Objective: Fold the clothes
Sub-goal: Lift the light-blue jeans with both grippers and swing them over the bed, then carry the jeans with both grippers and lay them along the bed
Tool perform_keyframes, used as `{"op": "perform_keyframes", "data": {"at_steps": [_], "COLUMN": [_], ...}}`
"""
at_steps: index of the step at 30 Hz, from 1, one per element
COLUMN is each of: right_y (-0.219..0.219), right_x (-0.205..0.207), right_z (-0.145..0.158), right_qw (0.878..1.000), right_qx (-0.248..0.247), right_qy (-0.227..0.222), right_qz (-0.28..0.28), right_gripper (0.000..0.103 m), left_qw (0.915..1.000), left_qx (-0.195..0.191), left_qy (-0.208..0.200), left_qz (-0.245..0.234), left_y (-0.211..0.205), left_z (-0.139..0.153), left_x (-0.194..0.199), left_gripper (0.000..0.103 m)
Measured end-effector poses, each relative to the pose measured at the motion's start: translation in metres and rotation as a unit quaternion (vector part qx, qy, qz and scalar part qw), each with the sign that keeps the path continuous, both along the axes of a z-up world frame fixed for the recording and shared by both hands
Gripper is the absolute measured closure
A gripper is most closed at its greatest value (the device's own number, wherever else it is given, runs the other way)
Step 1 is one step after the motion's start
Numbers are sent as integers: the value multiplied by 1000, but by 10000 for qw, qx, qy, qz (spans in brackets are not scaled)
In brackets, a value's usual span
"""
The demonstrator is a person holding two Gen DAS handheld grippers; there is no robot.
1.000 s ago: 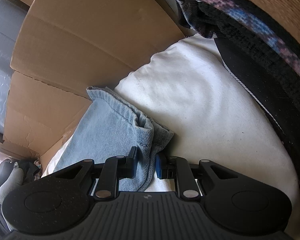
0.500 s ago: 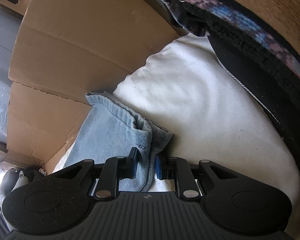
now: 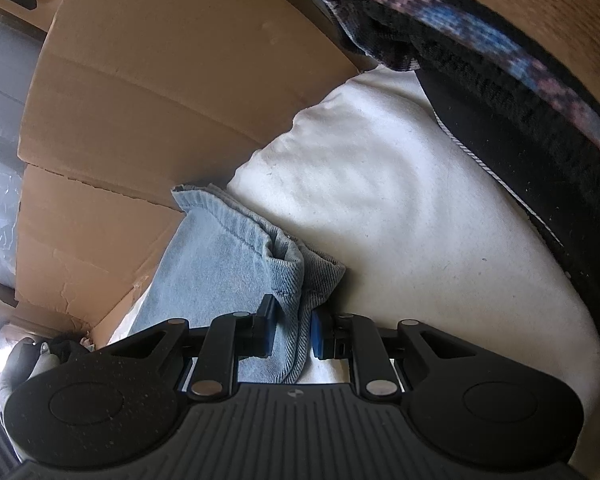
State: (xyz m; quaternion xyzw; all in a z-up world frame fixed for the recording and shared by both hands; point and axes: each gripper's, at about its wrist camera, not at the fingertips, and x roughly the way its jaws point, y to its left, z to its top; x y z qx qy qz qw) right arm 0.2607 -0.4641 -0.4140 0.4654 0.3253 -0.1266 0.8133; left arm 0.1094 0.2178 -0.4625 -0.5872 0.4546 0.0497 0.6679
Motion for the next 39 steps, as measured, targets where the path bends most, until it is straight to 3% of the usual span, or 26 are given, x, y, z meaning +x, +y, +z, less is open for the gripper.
{"op": "perform_keyframes", "data": {"at_steps": [2,14,16,18,22,28,39], "right_y": [-1,-12,-11,-11,-11,-12,-5], "right_x": [0,-12,-12,-14,-26,-13,-25], "right_z": [0,8,10,10,3,-4,33], "right_qw": [10000,9959,9951,9953,9962,9951,9949], "right_qx": [33,642,703,706,633,651,546], "right_qy": [-34,-466,-501,-493,-460,-574,-650], "right_qz": [-39,-432,-475,-444,-379,-469,-553], "right_gripper": [80,90,91,93,96,98,98], "left_qw": [9999,9976,9976,9977,9992,9975,9775], "left_qx": [-60,-436,-428,-395,-111,578,1593], "left_qy": [-84,-531,-545,-544,-388,-120,468], "left_qz": [-19,44,78,108,29,-384,-1302], "left_y": [-1,0,-1,-3,-2,-5,-12], "left_z": [2,21,22,22,24,39,85], "left_x": [0,-10,-13,-16,-17,-7,12], "left_gripper": [53,57,61,72,79,82,85]}}
